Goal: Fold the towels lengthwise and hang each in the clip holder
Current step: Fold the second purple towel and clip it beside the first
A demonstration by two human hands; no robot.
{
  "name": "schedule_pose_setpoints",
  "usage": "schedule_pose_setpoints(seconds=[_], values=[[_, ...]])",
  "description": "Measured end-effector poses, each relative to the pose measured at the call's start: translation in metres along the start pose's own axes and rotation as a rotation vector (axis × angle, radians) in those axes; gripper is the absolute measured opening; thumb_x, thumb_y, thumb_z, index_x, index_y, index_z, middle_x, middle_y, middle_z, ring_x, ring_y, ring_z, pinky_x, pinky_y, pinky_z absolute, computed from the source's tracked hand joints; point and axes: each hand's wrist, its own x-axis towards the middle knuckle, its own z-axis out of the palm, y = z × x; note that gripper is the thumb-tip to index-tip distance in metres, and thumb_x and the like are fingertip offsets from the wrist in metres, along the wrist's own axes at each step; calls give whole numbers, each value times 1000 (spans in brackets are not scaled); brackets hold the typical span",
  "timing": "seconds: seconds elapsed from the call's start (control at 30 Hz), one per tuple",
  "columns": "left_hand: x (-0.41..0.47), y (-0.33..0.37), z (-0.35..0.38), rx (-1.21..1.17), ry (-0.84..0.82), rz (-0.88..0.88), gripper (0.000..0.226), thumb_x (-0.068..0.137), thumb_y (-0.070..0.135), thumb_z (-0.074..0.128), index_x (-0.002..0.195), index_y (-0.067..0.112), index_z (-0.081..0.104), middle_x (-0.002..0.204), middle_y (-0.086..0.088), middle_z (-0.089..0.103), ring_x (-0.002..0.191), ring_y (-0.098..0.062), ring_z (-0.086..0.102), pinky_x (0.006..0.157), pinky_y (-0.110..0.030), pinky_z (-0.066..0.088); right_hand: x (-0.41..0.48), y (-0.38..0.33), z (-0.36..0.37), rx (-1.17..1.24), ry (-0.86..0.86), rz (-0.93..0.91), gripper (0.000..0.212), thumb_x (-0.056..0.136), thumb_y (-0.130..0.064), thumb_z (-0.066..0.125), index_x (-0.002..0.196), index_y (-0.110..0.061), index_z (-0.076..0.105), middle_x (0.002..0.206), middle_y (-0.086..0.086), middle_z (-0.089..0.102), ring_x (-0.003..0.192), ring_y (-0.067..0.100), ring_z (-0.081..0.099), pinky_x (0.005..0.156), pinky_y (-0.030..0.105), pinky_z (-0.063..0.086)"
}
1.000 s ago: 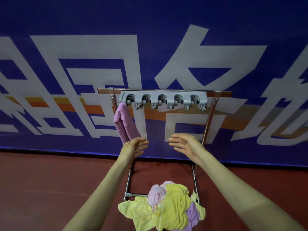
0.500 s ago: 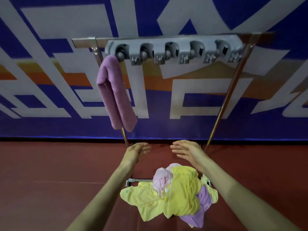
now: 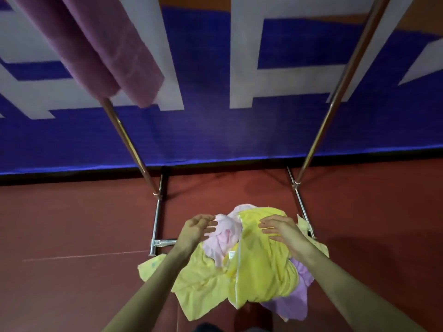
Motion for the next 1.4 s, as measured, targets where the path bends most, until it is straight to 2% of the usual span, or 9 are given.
schedule_pose_setpoints(seconds=[0.3, 0.33, 0.47, 0.6, 0.77, 0.87, 1.03, 1.2, 1.4], values=[[82, -89, 30, 133, -63, 10, 16, 94, 16, 49, 95, 15, 65, 97, -5, 72, 90, -21, 67, 84, -33, 49, 98, 146, -58, -230, 401, 89, 18, 81, 6, 60, 74, -9, 65, 89, 14, 64, 89, 24, 55, 72, 27, 38], [86, -95, 32, 140, -71, 11, 15, 90, 20, 52, 95, 14, 65, 98, -5, 72, 90, -21, 67, 82, -32, 49, 104, 161, -68, -298, 439, 119, 10, 82, 4, 60, 85, -3, 67, 96, 17, 66, 91, 28, 58, 74, 30, 39], [95, -119, 37, 179, -79, -29, 22, 91, 24, 54, 103, 10, 65, 101, -6, 73, 91, -21, 68, 76, -28, 50, 122, 223, -93, -515, 409, 260, 42, 80, -11, 68, 120, -3, 59, 118, 27, 61, 106, 36, 61, 86, 35, 45], [96, -137, 43, 192, -48, -60, 23, 98, 15, 45, 109, 4, 62, 103, -10, 72, 86, -22, 67, 72, -27, 48, 142, 268, -93, -641, 390, 254, 47, 60, -49, 64, 83, -8, 64, 94, 23, 66, 95, 35, 63, 75, 34, 48], [96, -141, 44, 194, -58, -39, 23, 98, 15, 46, 107, 1, 61, 102, -11, 72, 86, -24, 66, 73, -28, 48, 124, 230, -69, -522, 490, 156, 11, 81, -7, 64, 71, -5, 60, 75, 19, 63, 78, 30, 60, 68, 32, 43], [95, -135, 45, 193, -60, -17, 22, 98, 16, 48, 105, 1, 61, 104, -12, 72, 86, -23, 66, 69, -25, 48, 116, 194, -50, -237, 469, -30, 32, 79, 10, 57, 58, -11, 44, 57, 7, 47, 64, 22, 46, 62, 33, 38], [93, -117, 51, 198, -99, 32, 21, 96, 10, 49, 112, 3, 61, 105, -6, 67, 92, -20, 62, 70, -23, 48, 84, 104, -10, 171, 182, -203, 19, 75, -8, 54, 60, -16, 46, 55, 9, 36, 51, 19, 36, 55, 33, 26], [79, -88, 56, 196, -228, 225, 34, 88, 3, 60, 122, 7, 56, 113, 2, 60, 105, -12, 55, 77, -5, 45, 58, 26, 24, 334, -43, -367, 28, 82, 11, 47, 64, -11, 42, 49, -1, 40, 49, 11, 38, 51, 21, 31], [65, -67, 55, 139, -307, 301, 30, 84, -2, 65, 114, -4, 62, 112, -14, 69, 92, -7, 65, 79, -16, 53, 34, -38, 53, 476, -229, -467, 17, 65, -1, 52, 65, -16, 45, 66, 4, 37, 65, 13, 39, 61, 25, 33]])
